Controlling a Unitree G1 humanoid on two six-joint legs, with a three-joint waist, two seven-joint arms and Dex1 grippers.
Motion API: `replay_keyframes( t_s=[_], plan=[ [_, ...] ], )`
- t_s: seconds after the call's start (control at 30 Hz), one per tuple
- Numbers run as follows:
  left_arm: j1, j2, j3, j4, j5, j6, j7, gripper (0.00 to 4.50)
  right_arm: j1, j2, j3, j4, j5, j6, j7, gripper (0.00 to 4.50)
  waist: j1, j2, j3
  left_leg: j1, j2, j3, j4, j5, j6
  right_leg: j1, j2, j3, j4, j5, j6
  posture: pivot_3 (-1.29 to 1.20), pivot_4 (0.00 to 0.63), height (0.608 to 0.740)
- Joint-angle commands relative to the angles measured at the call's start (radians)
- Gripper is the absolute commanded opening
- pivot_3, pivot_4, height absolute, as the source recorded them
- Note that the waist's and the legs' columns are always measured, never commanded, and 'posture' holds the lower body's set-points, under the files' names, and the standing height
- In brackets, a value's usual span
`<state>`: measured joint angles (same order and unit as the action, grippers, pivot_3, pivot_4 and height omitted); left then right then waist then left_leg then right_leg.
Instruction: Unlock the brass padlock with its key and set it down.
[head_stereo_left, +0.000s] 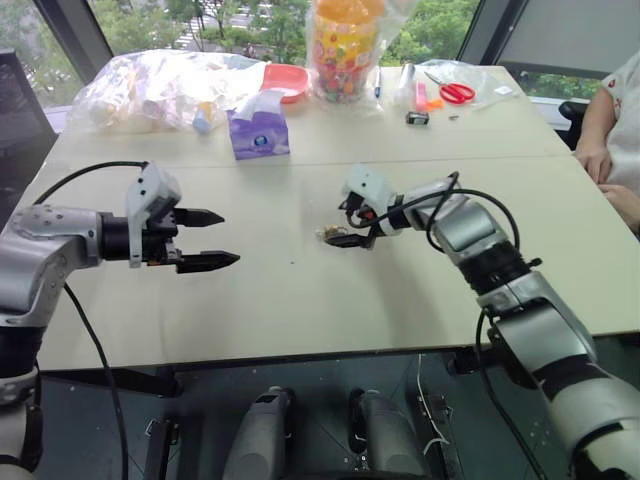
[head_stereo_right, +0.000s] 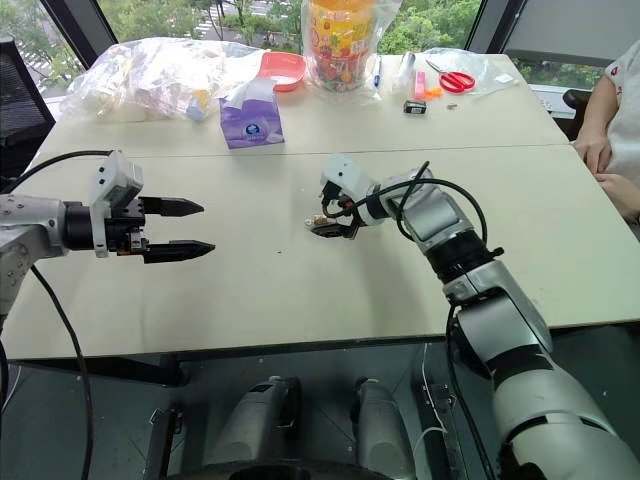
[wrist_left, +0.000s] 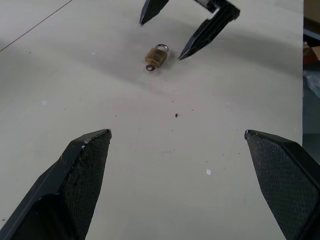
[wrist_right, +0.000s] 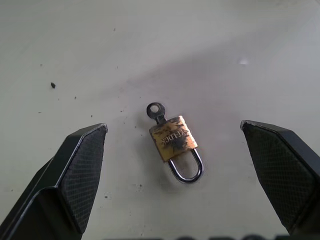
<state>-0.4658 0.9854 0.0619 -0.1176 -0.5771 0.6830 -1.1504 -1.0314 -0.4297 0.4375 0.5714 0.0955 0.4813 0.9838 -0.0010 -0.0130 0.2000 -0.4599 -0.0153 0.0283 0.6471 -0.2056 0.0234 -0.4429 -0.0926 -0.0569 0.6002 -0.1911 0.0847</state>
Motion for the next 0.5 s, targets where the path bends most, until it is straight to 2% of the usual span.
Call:
replay_keyframes(
  t_s=[0.03,0.2,0.23,0.3,0.47,0.5],
  plan=[
    [0.033,-0.012,0.045,-0.059,-0.013,0.0,0.026,4.48,-0.065,0.029,0.0,0.132,-0.055,-0.109,0.053,4.5,-0.008,0.0,0.0,0.0,0.0,0.0,0.0,0.0,0.0,0.0,0.0,0.0,0.0,0.0,0.0,0.0,0.15,0.74],
    [0.068,-0.035,0.064,-0.098,-0.02,0.013,0.07,4.48,-0.098,0.079,-0.007,0.281,-0.108,-0.193,0.089,4.5,-0.016,0.0,0.0,0.001,0.0,-0.001,0.0,0.001,-0.001,0.0,0.001,0.0,0.003,0.0,0.0,0.0,0.15,0.74],
    [0.07,-0.039,0.067,-0.103,-0.023,0.017,0.076,4.49,-0.102,0.091,-0.014,0.306,-0.113,-0.205,0.09,4.25,-0.017,0.0,0.0,0.001,0.001,-0.001,0.0,0.001,-0.002,0.0,0.001,0.0,0.004,0.0,0.0,0.0,0.15,0.74],
    [0.072,-0.044,0.07,-0.11,-0.026,0.023,0.084,4.5,-0.11,0.107,-0.026,0.345,-0.122,-0.225,0.089,3.61,-0.018,0.0,0.0,0.003,0.001,-0.001,0.0,0.002,-0.003,0.0,0.001,0.0,0.008,0.0,0.001,0.0,0.15,0.74],
    [0.071,-0.055,0.068,-0.111,-0.028,0.029,0.102,4.5,-0.129,0.157,-0.071,0.424,-0.133,-0.279,0.066,0.93,-0.018,0.0,0.0,0.014,0.003,0.0,-0.001,0.004,-0.007,0.005,0.002,0.001,0.013,-0.002,-0.003,0.0,0.15,0.74],
    [0.07,-0.056,0.066,-0.111,-0.028,0.029,0.104,4.5,-0.133,0.162,-0.077,0.434,-0.138,-0.286,0.064,0.66,-0.019,0.0,0.0,0.016,0.005,0.0,-0.001,0.004,-0.008,0.006,0.003,0.002,0.013,-0.001,-0.003,0.0,0.15,0.74]
  ],
)
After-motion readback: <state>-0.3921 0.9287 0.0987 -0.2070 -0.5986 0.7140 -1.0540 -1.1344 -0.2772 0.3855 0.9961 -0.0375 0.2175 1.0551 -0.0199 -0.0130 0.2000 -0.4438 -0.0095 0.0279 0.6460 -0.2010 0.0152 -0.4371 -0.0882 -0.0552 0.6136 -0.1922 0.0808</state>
